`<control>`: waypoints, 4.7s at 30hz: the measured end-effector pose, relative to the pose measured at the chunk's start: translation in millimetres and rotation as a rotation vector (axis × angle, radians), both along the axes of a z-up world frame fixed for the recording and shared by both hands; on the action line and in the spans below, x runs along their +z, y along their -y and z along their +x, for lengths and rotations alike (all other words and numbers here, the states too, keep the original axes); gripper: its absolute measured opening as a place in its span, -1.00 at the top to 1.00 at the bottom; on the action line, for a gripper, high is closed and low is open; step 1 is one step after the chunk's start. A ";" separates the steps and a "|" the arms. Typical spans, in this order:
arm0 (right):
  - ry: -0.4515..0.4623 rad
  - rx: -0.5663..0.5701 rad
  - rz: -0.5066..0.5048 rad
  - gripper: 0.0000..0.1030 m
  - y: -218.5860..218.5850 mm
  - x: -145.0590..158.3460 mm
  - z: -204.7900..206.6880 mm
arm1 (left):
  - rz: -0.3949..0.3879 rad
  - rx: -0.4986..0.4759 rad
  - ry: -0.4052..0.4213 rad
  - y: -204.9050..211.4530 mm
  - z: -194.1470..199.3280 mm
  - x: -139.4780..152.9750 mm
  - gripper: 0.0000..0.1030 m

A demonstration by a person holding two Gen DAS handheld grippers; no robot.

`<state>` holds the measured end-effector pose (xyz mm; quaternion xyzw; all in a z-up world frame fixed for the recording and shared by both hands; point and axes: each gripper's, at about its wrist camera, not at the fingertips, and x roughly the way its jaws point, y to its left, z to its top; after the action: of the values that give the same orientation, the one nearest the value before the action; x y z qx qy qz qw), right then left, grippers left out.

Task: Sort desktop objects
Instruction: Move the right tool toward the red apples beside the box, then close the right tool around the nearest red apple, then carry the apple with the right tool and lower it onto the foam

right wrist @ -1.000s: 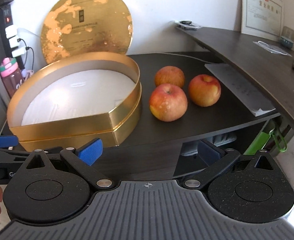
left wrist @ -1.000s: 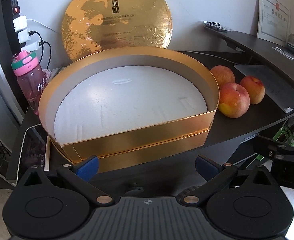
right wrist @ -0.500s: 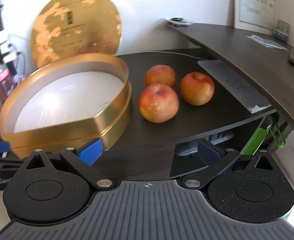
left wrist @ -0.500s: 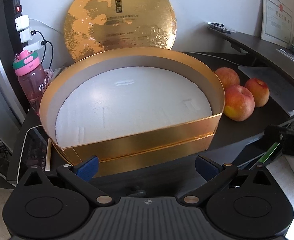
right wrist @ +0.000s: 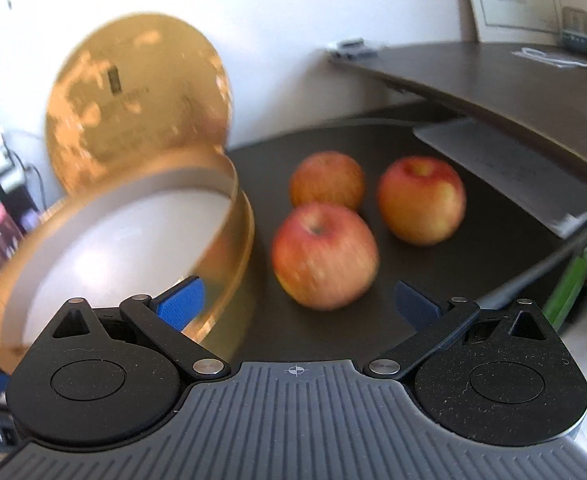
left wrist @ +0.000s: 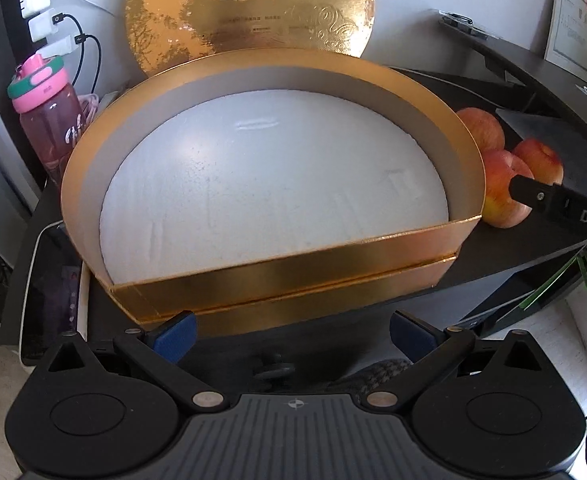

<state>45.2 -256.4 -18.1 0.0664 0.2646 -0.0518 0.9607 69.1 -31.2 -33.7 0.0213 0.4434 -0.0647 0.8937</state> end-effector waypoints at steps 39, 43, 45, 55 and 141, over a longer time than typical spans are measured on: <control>-0.013 -0.026 -0.100 -0.95 -0.2 -16.1 25.8 | -0.040 -0.053 0.270 -2.7 -13.9 37.4 -0.99; 0.009 -0.020 -0.107 -0.90 -2.4 -18.3 32.2 | -0.027 -0.066 0.264 1.1 -11.7 35.0 -0.99; 0.007 -0.040 -0.127 -0.85 -3.0 -21.4 38.1 | -0.022 -0.070 0.258 2.3 -10.3 33.5 -0.99; -0.027 -0.029 -0.091 -0.80 16.8 -38.0 63.8 | -0.014 -0.081 0.249 7.5 -3.5 31.1 -0.99; -0.297 0.389 -0.286 -0.67 -264.9 -41.2 222.4 | -0.130 0.029 0.214 -151.7 -26.5 8.2 -0.99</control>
<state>267.6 8.5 -59.3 -0.1303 0.4004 0.0874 0.9028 42.6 120.5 -25.5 -0.0363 0.3405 -0.0777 0.9363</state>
